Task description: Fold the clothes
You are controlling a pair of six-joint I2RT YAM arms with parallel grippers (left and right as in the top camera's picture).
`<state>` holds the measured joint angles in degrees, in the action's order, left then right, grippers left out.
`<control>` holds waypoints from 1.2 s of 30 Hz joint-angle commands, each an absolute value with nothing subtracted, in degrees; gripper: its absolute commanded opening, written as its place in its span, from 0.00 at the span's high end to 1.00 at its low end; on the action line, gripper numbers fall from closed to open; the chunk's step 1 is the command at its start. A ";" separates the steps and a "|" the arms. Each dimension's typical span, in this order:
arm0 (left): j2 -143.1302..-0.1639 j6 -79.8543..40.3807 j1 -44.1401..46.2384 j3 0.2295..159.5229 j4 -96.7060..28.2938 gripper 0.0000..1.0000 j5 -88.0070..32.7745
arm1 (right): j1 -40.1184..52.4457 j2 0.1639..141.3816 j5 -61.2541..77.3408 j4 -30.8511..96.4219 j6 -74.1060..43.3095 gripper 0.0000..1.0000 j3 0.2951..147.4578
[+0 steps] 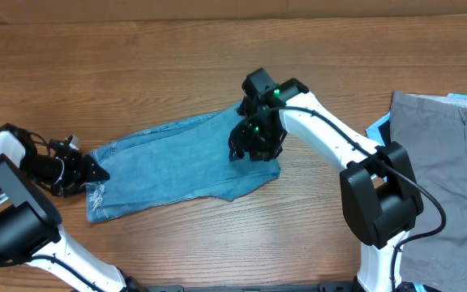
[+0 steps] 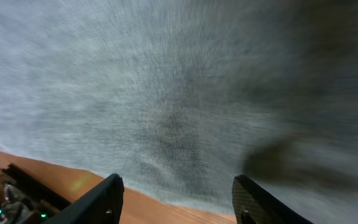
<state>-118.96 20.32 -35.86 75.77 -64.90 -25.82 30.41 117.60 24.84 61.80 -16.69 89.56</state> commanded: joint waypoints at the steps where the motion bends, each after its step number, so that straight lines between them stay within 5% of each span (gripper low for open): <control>1: -125.89 22.31 -33.06 72.79 -62.30 0.64 -22.13 | 31.57 115.96 26.06 58.78 -17.19 0.41 85.73; 4: -125.89 22.22 -33.15 73.52 -63.37 0.94 -22.09 | 32.16 115.98 26.04 52.82 -19.22 0.40 81.54; 5: -125.89 21.96 -33.32 74.08 -63.99 0.96 -22.15 | 32.25 115.98 26.06 49.93 -20.49 0.41 79.64; 14: -124.49 21.76 -35.24 95.20 -83.72 0.96 -23.73 | 32.25 114.50 27.09 45.19 -22.06 0.52 74.50; 22: -117.97 17.74 -32.36 117.64 -96.14 0.96 -23.40 | 31.40 102.59 27.09 50.22 -20.69 0.48 78.78; 36: -114.56 -2.15 -6.26 116.16 -87.94 0.96 -23.31 | 22.24 98.65 27.07 53.32 -21.04 0.47 78.83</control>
